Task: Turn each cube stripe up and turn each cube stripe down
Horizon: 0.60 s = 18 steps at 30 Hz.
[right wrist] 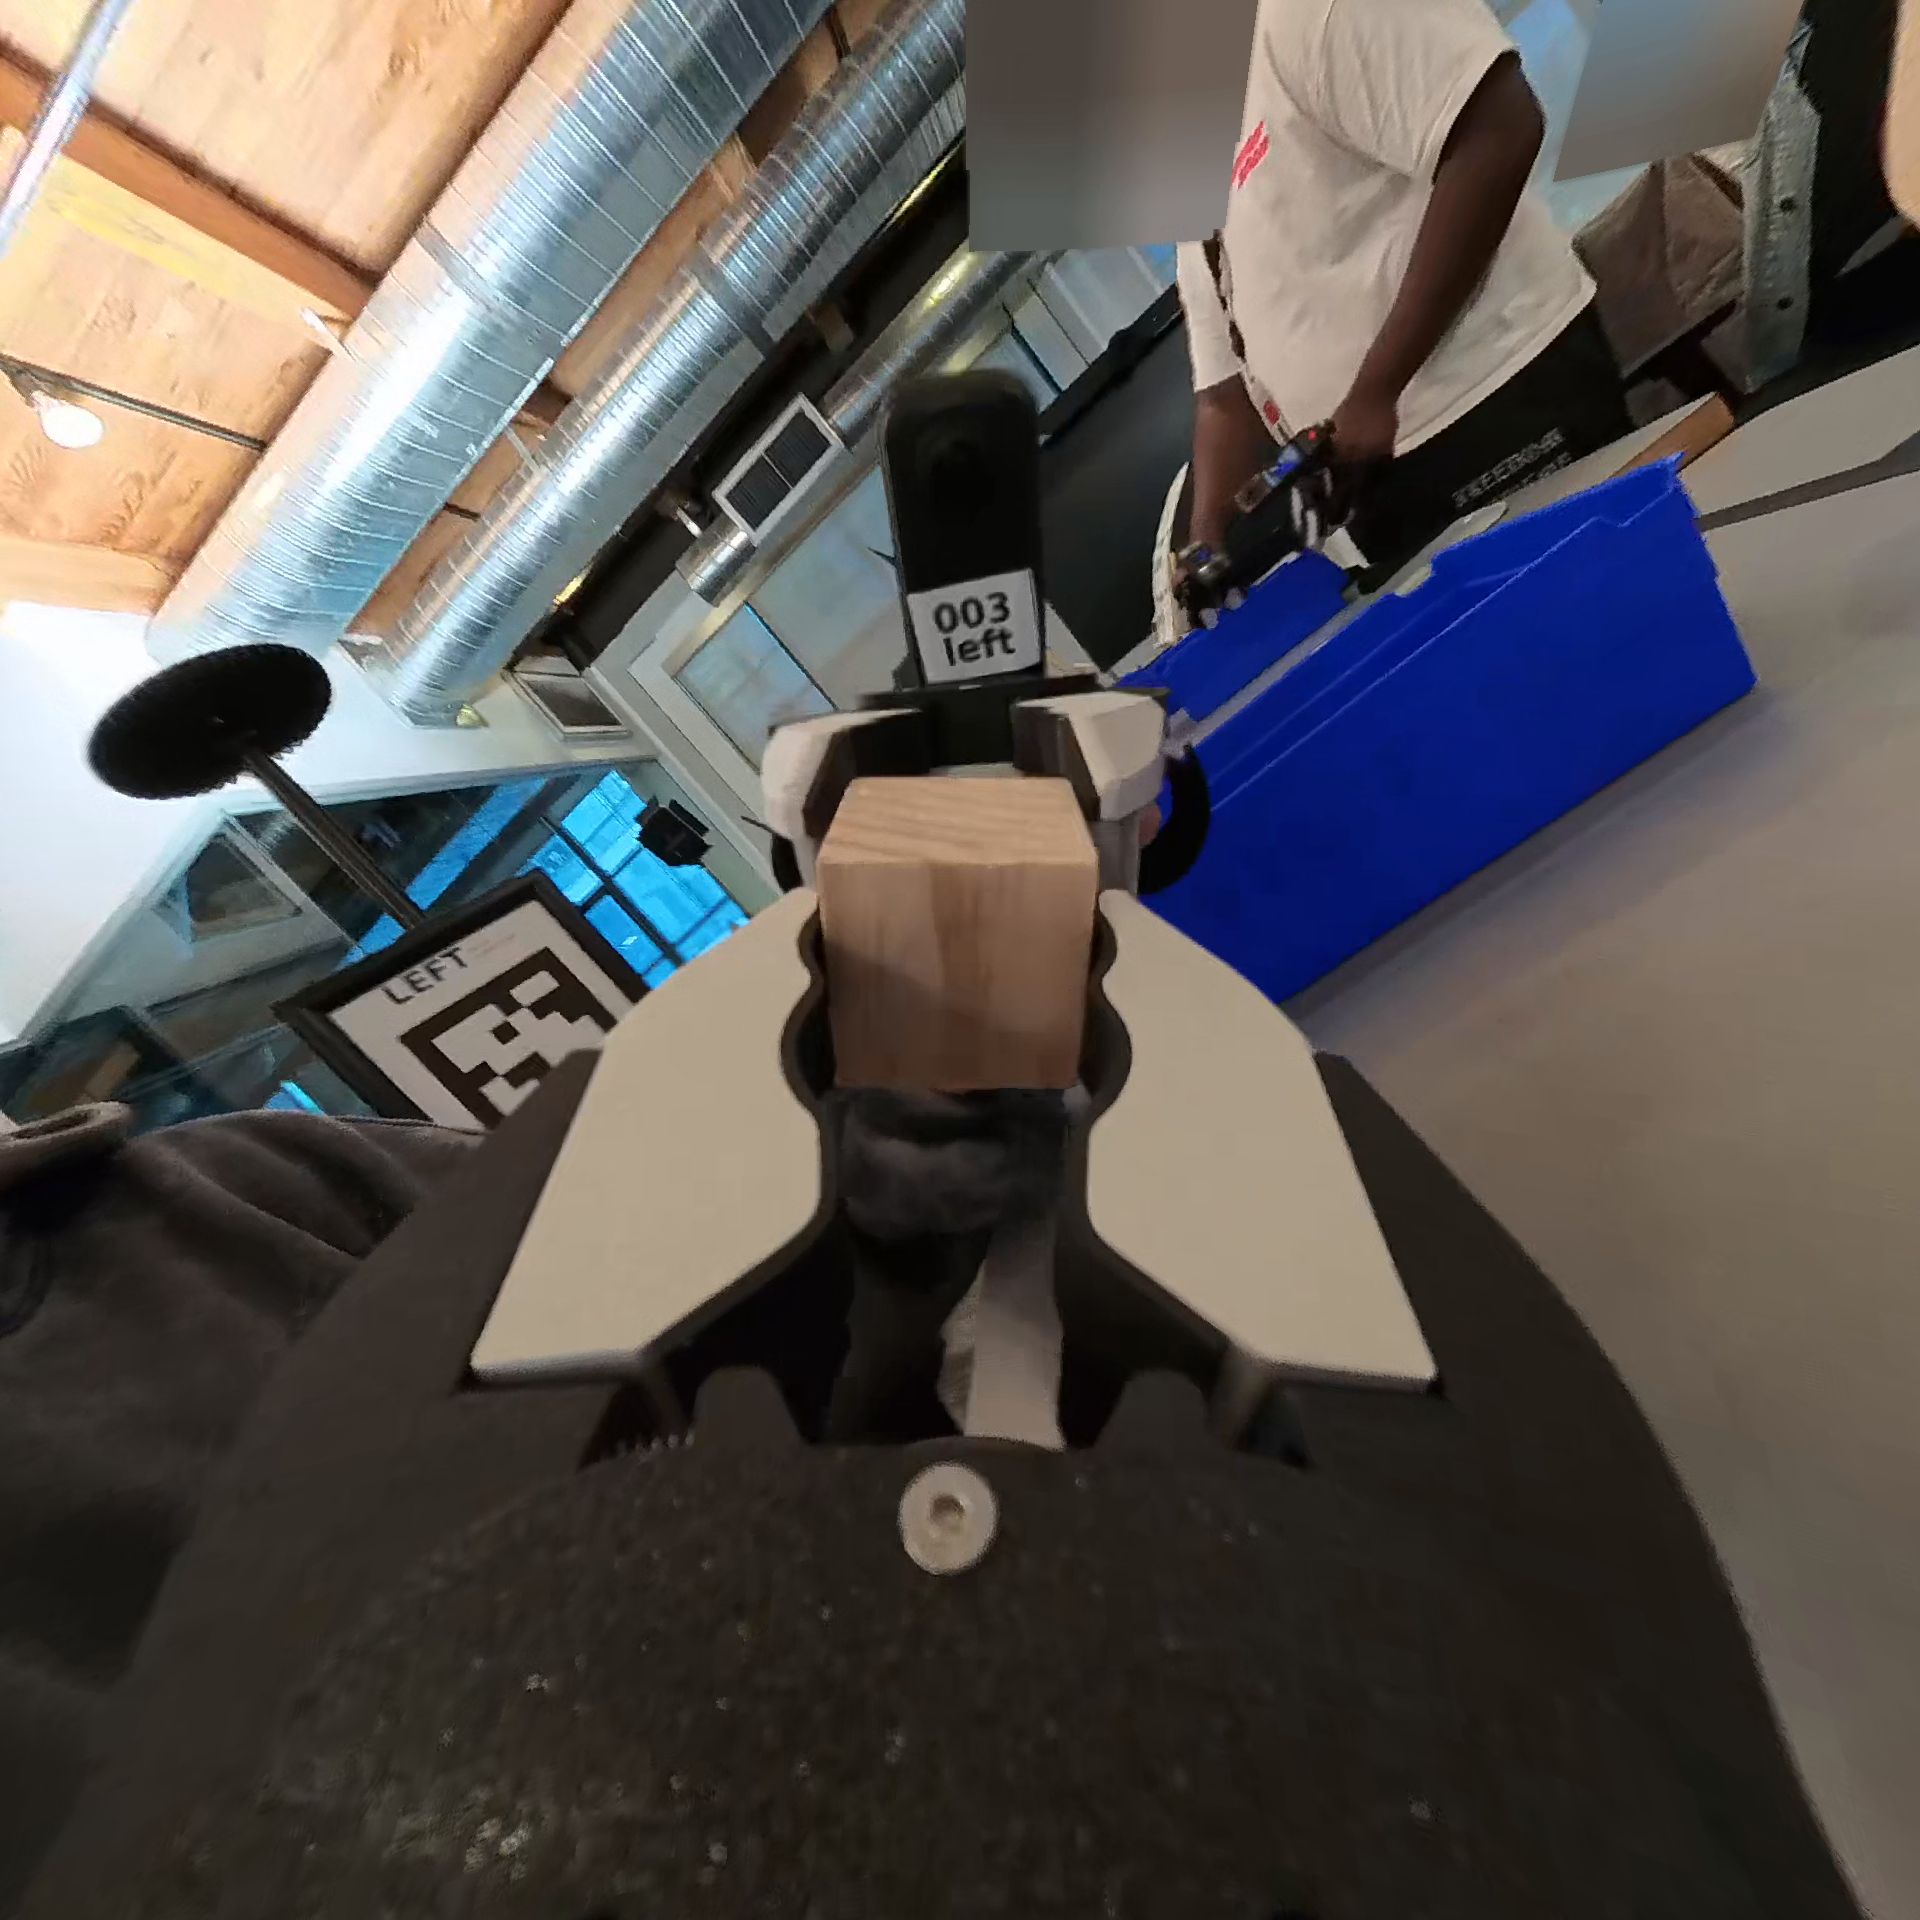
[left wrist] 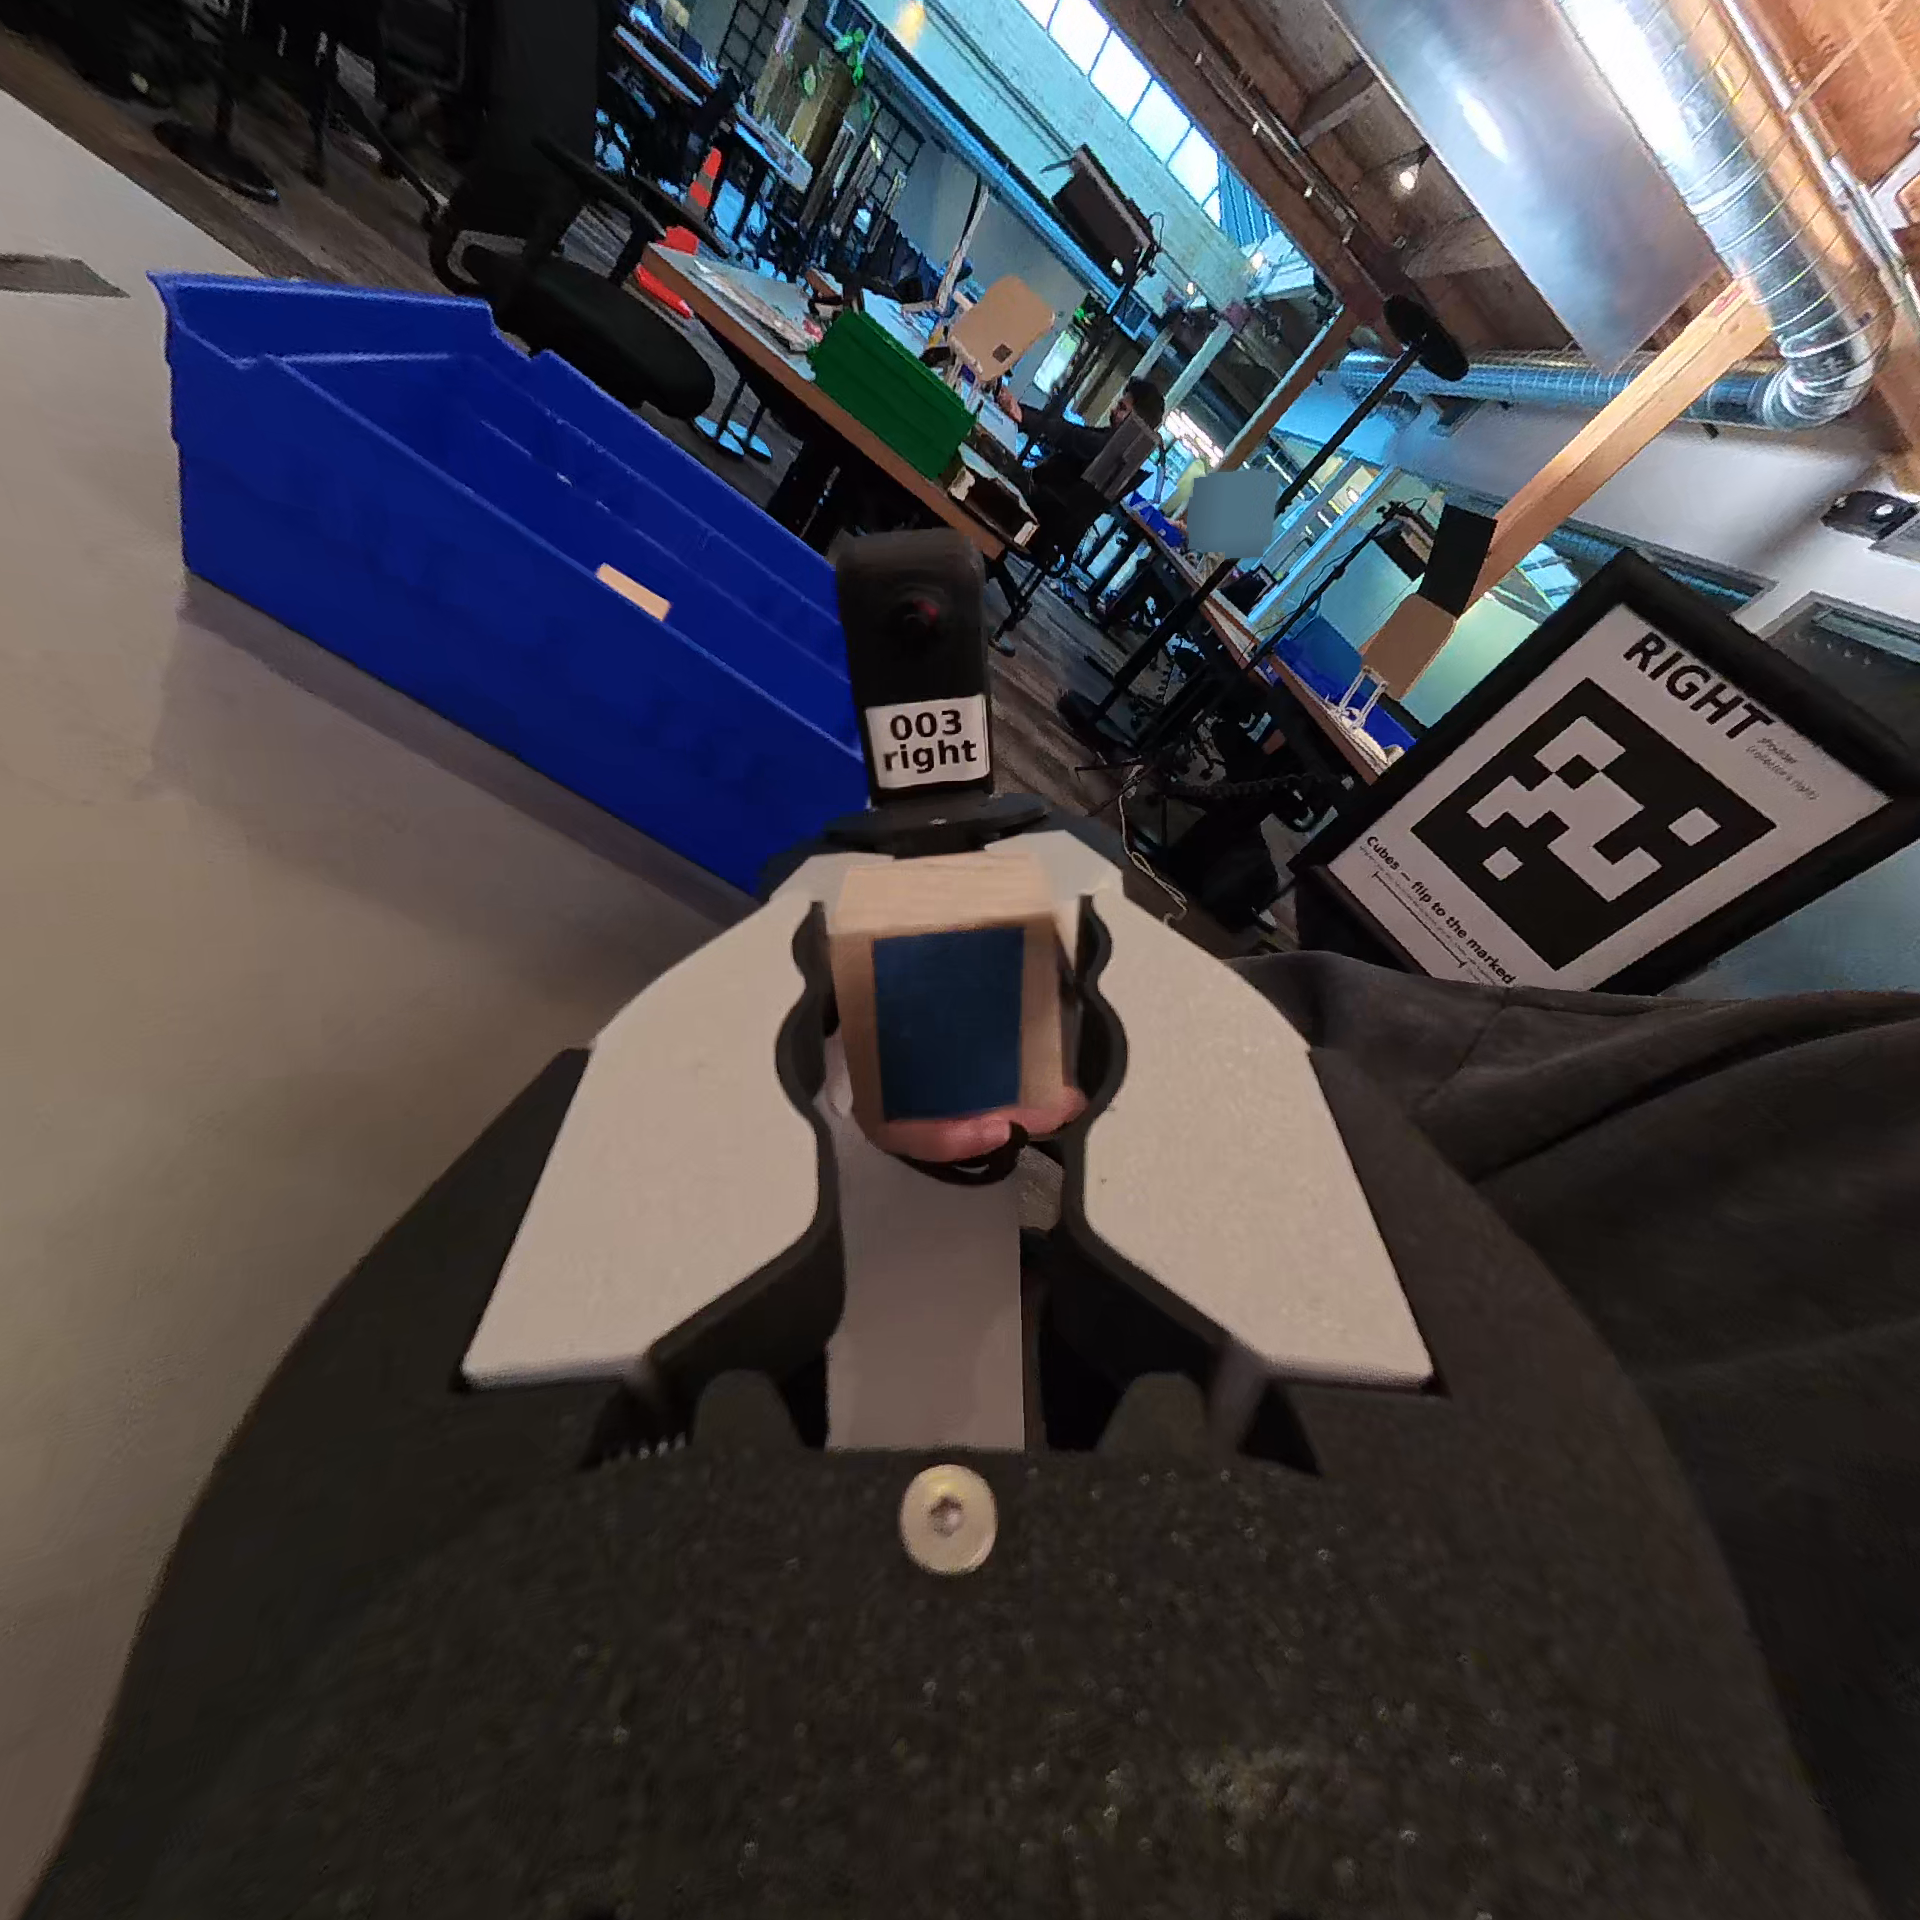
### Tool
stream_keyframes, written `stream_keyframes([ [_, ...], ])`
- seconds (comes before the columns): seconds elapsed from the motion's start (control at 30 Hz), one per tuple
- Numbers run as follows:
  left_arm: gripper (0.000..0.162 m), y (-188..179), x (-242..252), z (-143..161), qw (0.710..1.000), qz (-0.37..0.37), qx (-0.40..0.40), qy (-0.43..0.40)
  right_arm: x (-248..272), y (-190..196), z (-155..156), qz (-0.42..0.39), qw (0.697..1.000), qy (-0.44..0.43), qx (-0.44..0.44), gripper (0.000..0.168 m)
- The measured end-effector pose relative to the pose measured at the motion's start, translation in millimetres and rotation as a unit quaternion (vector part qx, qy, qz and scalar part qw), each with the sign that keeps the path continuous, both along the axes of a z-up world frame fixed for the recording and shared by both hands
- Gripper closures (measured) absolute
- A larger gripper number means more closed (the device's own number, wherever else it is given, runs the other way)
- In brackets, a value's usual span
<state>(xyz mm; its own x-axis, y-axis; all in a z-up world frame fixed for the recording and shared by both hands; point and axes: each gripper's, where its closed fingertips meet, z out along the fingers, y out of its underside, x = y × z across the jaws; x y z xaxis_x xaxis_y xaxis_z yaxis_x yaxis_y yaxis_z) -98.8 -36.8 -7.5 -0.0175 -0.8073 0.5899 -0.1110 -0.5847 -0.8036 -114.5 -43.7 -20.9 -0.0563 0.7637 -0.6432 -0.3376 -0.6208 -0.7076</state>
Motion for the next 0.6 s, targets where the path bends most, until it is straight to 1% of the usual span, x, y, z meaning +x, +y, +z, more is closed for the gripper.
stream_keyframes([
  [0.07, 0.096, -1, -15, 1, 0.999, 0.034, 0.018, 0.005, 6, 1, 1, -0.022, 1.000, -0.009, 0.015, 0.123],
  [0.13, 0.084, 2, -38, -14, 0.994, 0.089, 0.046, 0.047, 13, 0, -2, -0.038, 0.999, -0.032, 0.022, 0.123],
  [0.17, 0.082, 2, -51, -25, 0.988, 0.121, 0.060, 0.069, 17, 1, -6, -0.050, 0.997, -0.050, 0.029, 0.124],
  [0.23, 0.083, -1, -76, -55, 0.975, 0.179, 0.079, 0.105, 22, 1, -12, -0.067, 0.994, -0.077, 0.040, 0.124],
  [0.33, 0.090, -12, -105, -99, 0.956, 0.237, 0.101, 0.141, 28, 3, -25, -0.095, 0.986, -0.126, 0.054, 0.124],
  [0.37, 0.093, -16, -111, -107, 0.955, 0.241, 0.095, 0.147, 28, 4, -30, -0.103, 0.983, -0.140, 0.055, 0.124],
  [0.4, 0.093, -20, -112, -108, 0.959, 0.234, 0.080, 0.140, 28, 6, -35, -0.110, 0.981, -0.154, 0.053, 0.124],
  [0.47, 0.094, -23, -111, -96, 0.967, 0.222, 0.064, 0.107, 27, 9, -43, -0.116, 0.977, -0.175, 0.044, 0.124],
  [0.5, 0.094, -22, -110, -92, 0.967, 0.220, 0.070, 0.103, 26, 9, -45, -0.118, 0.976, -0.179, 0.042, 0.124],
  [0.6, 0.094, -25, -109, -93, 0.965, 0.212, 0.095, 0.122, 33, 13, -42, -0.138, 0.968, -0.204, 0.046, 0.124],
])
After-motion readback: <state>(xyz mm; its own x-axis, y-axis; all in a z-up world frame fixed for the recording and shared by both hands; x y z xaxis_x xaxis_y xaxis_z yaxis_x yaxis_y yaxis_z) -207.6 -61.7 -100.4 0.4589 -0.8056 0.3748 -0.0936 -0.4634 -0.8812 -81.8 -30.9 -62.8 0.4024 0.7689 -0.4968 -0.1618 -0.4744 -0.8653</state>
